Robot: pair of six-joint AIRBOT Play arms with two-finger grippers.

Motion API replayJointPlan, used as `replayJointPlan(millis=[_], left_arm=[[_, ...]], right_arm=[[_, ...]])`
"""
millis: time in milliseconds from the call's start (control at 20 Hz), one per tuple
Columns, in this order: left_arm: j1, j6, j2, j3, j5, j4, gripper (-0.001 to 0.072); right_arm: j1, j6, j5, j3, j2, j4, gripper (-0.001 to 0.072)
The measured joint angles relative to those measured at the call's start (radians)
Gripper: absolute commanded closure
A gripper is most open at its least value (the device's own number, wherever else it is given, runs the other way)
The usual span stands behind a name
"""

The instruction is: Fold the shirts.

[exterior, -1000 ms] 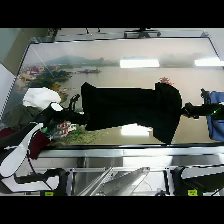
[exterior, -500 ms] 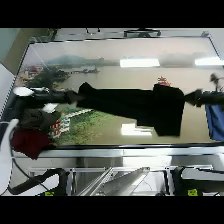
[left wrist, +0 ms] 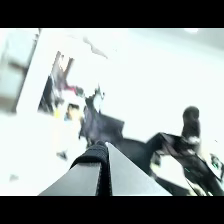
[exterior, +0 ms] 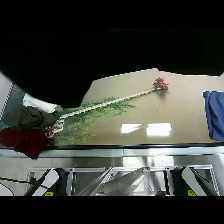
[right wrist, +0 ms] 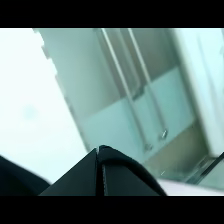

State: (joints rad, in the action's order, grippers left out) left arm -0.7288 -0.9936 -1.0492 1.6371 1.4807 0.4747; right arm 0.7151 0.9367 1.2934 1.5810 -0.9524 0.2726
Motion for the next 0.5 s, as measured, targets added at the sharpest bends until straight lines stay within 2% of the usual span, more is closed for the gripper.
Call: replayJointPlan(millis=[150, 300, 400, 500], left_arm=[[-0.119, -0.056, 0.011, 0.035, 0.04, 0.101, 0.068], [-0.144, -0.081, 0.013, 0.048, 0.074, 0.114, 0.068], [-0.101, -0.092, 0.014, 0.047, 0.088, 0.001, 0.068], [-0.017, -0.101, 0.014, 0.011, 0.095, -0.189, 0.068]], right_arm=[[0.021, 0.037, -0.045, 0.035, 0.072, -0.02, 0.0691], [0.026, 0.071, -0.01, 0.048, 0.104, -0.091, 0.0691], [0.028, 0.127, 0.053, 0.047, 0.108, -0.213, 0.0692], [0.026, 0.183, 0.12, 0.011, 0.113, -0.38, 0.0692]])
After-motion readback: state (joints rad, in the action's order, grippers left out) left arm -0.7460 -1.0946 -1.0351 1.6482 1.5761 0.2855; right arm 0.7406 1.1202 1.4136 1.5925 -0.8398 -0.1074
